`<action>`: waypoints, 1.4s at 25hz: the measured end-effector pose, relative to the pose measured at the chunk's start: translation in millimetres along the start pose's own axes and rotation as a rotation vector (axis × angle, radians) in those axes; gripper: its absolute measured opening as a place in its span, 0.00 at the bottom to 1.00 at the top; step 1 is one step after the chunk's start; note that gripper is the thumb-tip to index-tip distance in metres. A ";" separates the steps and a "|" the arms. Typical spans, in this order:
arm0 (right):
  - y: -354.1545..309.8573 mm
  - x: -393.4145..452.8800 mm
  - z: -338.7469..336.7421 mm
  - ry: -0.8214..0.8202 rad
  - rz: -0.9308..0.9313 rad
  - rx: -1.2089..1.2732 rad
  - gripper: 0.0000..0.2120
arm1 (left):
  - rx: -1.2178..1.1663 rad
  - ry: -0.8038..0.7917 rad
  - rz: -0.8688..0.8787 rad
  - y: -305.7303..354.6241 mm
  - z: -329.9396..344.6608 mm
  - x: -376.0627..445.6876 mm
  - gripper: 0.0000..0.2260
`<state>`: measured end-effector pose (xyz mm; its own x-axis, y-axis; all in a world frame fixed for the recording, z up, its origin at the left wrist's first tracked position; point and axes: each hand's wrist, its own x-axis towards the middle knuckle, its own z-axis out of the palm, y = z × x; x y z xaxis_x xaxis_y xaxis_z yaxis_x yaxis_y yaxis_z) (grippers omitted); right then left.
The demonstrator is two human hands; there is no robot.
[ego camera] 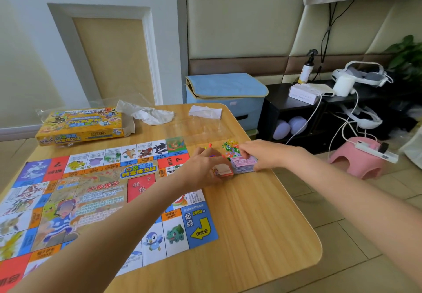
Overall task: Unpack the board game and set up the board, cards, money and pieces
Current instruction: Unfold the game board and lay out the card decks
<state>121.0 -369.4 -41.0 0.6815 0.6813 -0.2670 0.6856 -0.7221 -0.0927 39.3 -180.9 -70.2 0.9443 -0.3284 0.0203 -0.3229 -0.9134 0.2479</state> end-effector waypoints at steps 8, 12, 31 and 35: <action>-42.6 -19.5 -4.7 0.319 -0.089 0.164 0.11 | -0.177 0.130 -0.401 10.3 4.3 -30.8 0.19; -73.0 -21.7 26.5 0.153 -0.092 -0.039 0.17 | 0.078 -0.139 -0.542 4.8 22.0 -62.0 0.30; -74.2 -21.7 12.1 0.271 0.221 0.152 0.15 | -0.589 0.306 -0.416 18.8 3.0 -46.5 0.18; -74.2 -27.6 18.5 0.231 0.266 0.259 0.15 | -1.279 0.266 -0.726 38.1 -2.8 -21.6 0.10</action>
<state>46.6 -336.8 -44.4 0.8853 0.4551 -0.0955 0.4114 -0.8623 -0.2954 6.8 -207.9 -58.5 0.8995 0.2745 -0.3398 0.3492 0.0155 0.9369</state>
